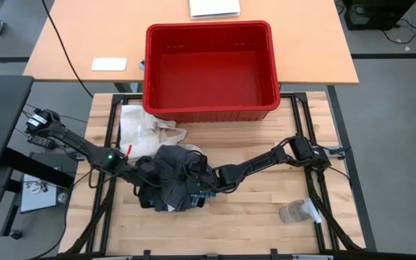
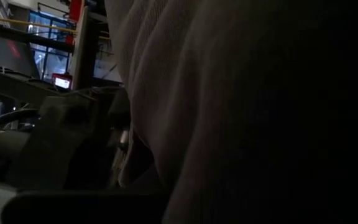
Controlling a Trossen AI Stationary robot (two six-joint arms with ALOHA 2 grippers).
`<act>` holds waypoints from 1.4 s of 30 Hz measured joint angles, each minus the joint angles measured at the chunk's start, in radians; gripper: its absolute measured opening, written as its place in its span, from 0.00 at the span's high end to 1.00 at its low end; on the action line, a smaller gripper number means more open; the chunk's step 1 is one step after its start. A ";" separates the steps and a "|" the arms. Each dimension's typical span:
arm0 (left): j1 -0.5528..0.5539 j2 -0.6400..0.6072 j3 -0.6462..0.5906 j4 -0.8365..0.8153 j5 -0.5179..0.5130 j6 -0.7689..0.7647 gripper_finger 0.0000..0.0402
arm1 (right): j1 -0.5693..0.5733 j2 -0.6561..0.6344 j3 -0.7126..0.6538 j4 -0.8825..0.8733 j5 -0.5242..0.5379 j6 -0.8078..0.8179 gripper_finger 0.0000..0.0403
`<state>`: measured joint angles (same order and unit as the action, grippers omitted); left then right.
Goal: Fold laundry
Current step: Put the gray shorts into the red bin
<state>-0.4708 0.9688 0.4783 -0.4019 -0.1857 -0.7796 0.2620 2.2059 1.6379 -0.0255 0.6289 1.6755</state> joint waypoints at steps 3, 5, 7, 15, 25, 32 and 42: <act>0.003 0.001 0.073 -0.100 0.013 0.090 0.37 | 0.001 0.000 0.000 0.002 -0.013 -0.002 0.82; 0.003 0.001 0.131 -0.168 0.006 0.155 0.37 | 0.002 0.000 0.000 0.003 -0.017 -0.003 0.82; 0.003 0.000 0.182 -0.223 -0.005 0.210 0.38 | 0.003 0.000 0.000 0.008 -0.022 -0.003 0.82; 0.003 0.000 0.283 -0.342 -0.007 0.297 0.43 | 0.005 0.000 0.000 0.009 -0.022 -0.003 0.82; -0.011 -0.004 0.455 -0.658 0.148 0.272 0.47 | 0.007 0.000 0.000 0.010 -0.022 -0.003 0.82; -0.062 -0.107 0.547 -0.619 -0.069 0.278 0.51 | 0.013 -0.004 0.000 0.087 -0.043 -0.038 0.82; -0.124 -0.300 0.546 -0.601 -0.307 0.270 0.57 | 0.021 -0.096 -0.002 0.101 -0.065 -0.102 0.81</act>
<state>-0.5949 0.6684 1.0246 -1.0029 -0.4926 -0.5097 0.2829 2.1104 1.6360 0.0760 0.5638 1.5732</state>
